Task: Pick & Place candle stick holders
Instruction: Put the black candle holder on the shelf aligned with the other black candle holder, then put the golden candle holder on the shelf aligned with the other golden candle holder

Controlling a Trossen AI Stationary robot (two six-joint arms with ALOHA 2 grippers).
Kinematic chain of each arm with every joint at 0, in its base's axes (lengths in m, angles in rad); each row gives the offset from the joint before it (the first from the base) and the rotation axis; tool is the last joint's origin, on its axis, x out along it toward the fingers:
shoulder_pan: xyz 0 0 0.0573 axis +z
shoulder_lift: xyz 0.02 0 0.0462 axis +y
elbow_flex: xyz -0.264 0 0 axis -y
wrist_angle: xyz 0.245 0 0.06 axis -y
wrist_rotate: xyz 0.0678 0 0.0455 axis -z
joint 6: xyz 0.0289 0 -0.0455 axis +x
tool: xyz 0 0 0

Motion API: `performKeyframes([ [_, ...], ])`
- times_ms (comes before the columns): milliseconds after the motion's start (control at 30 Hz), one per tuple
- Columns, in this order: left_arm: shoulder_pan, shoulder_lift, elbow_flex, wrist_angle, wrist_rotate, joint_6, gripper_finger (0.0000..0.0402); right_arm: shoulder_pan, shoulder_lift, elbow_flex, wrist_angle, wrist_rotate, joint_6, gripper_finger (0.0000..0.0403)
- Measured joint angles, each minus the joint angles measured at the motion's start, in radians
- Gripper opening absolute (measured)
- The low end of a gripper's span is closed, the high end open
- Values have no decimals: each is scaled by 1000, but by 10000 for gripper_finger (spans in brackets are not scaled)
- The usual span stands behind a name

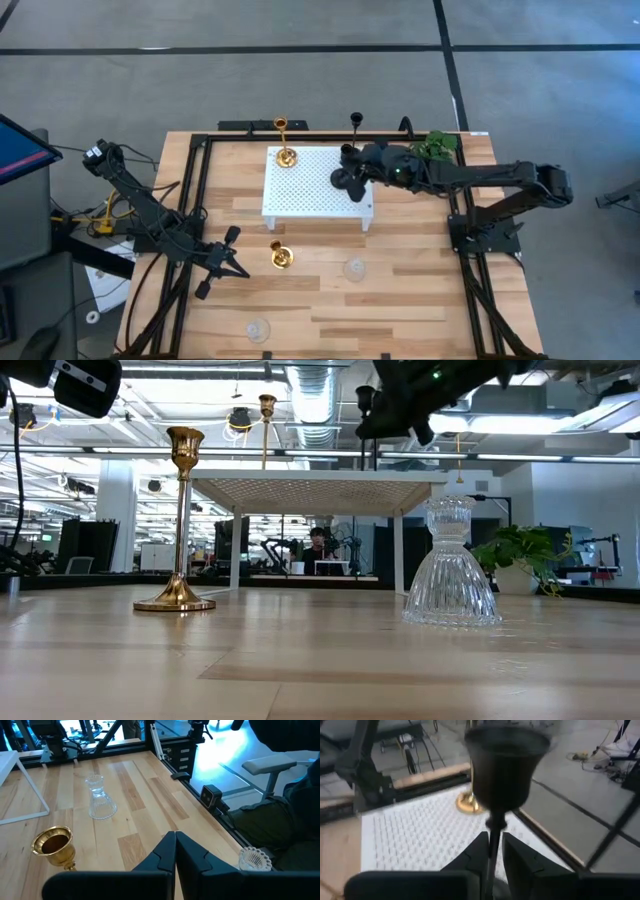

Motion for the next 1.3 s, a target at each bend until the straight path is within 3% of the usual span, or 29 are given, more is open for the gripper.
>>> performKeyframes([
  [200,0,0,0,0,0,0,9,19,-48,-1,-74,0,1,85],
  [533,0,0,0,0,0,0,7,26,-87,-1,-198,0,43,188],
  [733,0,0,0,0,0,0,9,72,-162,-1,-278,1,86,204],
  [1033,0,0,0,0,0,0,10,261,-282,-1,-326,4,87,150],
  [1300,0,0,0,0,0,0,10,454,-275,0,-377,14,120,31],
])
